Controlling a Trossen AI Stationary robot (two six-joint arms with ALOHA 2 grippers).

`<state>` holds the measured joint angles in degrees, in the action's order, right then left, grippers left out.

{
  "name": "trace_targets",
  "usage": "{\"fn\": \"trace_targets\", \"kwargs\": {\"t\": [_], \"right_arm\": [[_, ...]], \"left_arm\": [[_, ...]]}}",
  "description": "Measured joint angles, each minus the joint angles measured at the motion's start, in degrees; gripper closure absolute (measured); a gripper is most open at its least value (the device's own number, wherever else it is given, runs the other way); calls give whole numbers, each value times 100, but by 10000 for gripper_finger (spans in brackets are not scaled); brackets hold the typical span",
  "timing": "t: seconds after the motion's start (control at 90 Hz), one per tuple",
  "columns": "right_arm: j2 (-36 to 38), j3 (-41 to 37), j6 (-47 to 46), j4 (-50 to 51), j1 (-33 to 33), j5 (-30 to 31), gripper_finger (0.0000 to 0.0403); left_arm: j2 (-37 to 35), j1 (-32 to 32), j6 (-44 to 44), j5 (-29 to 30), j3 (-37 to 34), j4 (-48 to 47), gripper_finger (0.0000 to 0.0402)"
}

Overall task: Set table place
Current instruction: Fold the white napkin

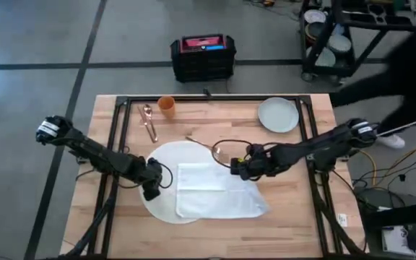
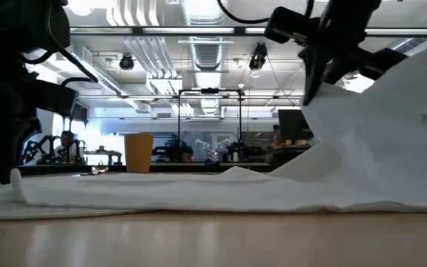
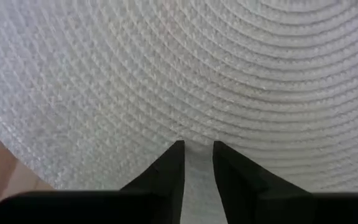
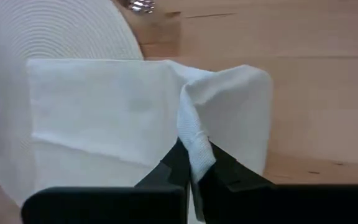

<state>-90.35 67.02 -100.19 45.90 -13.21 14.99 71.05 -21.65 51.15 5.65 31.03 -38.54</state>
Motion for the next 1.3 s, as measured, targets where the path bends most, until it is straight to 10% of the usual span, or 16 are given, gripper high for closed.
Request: {"fn": "trace_targets", "kwargs": {"t": [0.611,1.3], "right_arm": [[-1675,2273,1401,3,575,-196,403],[-1790,2518,1469,-903,603,-619,403]], "left_arm": [[0,-2,-269,48,-9,19,339],[0,-2,-417,153,-44,250,329]]}}
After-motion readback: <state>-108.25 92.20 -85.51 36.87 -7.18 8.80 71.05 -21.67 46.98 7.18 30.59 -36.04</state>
